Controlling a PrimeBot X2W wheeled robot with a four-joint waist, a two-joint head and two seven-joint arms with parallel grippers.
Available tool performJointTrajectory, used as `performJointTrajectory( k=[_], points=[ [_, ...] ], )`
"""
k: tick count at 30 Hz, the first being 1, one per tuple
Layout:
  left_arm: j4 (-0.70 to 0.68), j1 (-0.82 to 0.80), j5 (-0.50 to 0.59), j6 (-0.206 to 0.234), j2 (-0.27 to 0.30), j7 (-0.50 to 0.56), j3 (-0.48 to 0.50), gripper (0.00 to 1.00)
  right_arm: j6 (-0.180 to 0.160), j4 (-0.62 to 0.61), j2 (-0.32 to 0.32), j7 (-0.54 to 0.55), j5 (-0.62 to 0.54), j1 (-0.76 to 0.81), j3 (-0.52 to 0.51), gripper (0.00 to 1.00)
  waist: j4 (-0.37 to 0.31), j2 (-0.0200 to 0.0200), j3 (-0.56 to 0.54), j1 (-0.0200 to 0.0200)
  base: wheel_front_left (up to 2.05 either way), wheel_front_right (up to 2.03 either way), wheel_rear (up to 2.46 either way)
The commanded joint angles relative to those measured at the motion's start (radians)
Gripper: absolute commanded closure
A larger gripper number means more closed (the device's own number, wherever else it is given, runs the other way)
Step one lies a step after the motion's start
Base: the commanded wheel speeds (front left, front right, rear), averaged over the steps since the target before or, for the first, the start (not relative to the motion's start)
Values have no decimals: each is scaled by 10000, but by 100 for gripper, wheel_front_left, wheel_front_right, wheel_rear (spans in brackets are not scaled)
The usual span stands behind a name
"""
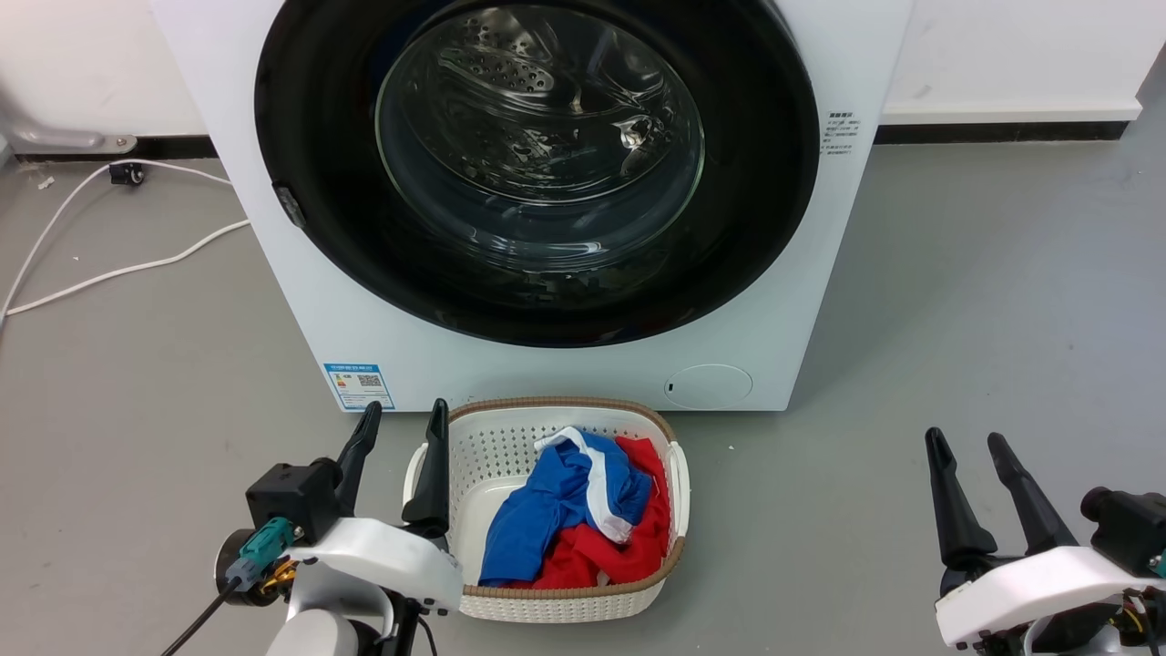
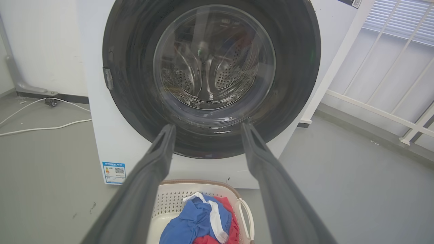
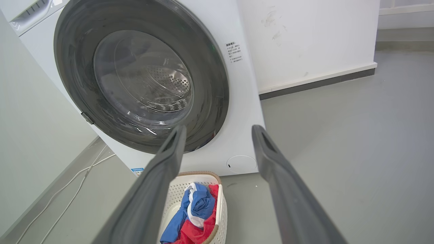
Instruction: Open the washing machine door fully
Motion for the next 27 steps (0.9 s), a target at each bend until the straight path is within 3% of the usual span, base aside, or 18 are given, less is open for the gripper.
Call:
performJointTrajectory(
  k=[1,27],
  points=[
    [-29,-256,252,45,55,-107,-33,0,18,-127,23,-77,-254,43,-25,0,-2,0,5,0,0,0,0],
    [369,-340,2078,260,61,-639,-146,0,23,-232,143,-410,-2171,86,-85,0,-39,0,68,0,0,0,0]
  ],
)
